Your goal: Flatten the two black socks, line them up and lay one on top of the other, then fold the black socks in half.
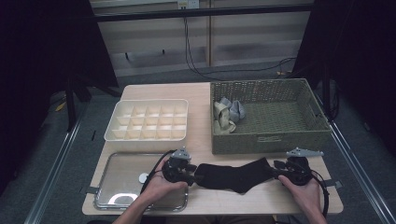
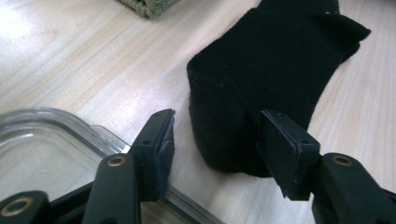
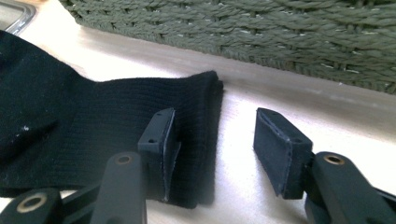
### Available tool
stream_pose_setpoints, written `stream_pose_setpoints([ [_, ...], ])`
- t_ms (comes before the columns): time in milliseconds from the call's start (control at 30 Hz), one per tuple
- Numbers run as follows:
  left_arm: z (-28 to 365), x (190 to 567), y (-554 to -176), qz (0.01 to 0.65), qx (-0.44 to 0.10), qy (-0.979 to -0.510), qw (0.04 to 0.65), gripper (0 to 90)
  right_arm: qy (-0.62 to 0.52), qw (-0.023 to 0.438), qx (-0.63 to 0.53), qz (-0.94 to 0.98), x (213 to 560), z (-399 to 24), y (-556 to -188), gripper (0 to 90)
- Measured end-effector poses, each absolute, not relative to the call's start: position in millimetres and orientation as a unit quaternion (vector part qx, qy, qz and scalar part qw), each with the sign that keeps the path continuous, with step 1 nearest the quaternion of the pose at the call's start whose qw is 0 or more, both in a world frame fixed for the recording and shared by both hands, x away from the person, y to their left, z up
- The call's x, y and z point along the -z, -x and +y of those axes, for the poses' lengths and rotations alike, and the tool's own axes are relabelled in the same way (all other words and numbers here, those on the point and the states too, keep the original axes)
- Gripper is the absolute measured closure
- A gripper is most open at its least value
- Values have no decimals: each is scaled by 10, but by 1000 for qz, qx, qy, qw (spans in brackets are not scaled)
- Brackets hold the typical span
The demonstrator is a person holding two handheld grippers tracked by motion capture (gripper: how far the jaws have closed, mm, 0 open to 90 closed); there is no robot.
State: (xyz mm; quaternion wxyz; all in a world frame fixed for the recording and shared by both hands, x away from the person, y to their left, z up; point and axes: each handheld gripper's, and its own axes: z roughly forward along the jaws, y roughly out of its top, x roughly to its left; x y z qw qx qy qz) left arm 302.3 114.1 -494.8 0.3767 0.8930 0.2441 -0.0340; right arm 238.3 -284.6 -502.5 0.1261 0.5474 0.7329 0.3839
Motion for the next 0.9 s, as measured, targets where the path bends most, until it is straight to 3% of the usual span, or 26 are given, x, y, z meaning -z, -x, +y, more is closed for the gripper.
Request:
stream_pose_setpoints([
  [167,1135,4942,-2993,232,28,-898,373,428,-555,116,-375,734,4999,-2807,-2355,553],
  [400,1125,4965,-2983,227,28,-895,384,380,-549,126,-371,738,5003,-2745,-2348,562],
  [500,1130,4970,-2970,221,25,-896,383,349,-543,123,-377,740,5019,-2737,-2349,660],
  [800,1126,4985,-2945,218,23,-894,391,315,-549,113,-382,735,5029,-2751,-2365,775],
  [900,1136,4980,-2952,222,27,-893,391,345,-553,94,-398,726,5042,-2774,-2369,807],
])
